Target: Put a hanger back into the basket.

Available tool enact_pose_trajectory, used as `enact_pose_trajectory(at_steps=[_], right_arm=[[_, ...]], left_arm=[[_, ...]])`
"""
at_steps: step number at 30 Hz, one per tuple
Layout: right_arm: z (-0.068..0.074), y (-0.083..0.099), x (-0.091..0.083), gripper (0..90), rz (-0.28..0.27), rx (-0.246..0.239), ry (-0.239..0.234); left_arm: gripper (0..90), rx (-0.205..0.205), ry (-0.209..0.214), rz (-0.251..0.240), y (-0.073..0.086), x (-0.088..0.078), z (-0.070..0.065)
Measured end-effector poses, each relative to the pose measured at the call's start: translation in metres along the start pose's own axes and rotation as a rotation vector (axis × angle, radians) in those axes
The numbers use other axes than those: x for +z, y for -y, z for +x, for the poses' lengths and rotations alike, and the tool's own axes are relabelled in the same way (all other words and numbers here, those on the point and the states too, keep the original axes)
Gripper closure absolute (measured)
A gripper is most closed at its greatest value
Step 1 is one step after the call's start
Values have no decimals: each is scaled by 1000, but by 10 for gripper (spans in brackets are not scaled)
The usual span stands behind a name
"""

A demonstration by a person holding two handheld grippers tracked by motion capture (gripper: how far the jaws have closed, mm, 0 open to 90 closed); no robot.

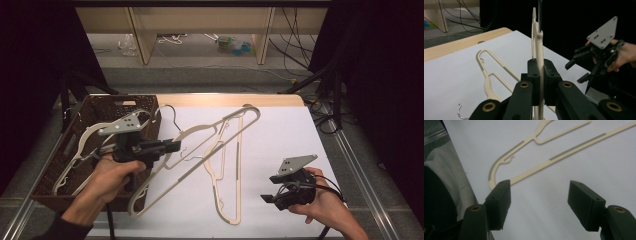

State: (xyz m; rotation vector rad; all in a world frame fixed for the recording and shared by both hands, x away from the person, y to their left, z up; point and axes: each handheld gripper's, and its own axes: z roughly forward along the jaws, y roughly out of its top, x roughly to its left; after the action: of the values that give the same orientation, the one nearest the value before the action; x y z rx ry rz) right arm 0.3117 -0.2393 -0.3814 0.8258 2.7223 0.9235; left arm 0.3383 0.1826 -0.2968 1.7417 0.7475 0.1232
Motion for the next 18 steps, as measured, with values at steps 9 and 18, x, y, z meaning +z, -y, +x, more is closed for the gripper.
enact_pose_trajectory(at_steps=[9, 18], right_arm=[[-2, 4, 5, 358, 8, 13, -11], [-3, 10, 9, 351, 7, 27, -13]], left_arm=[[858, 1, -95, -82, -25, -55, 16], [858, -8, -247, -135, -31, -104, 51]])
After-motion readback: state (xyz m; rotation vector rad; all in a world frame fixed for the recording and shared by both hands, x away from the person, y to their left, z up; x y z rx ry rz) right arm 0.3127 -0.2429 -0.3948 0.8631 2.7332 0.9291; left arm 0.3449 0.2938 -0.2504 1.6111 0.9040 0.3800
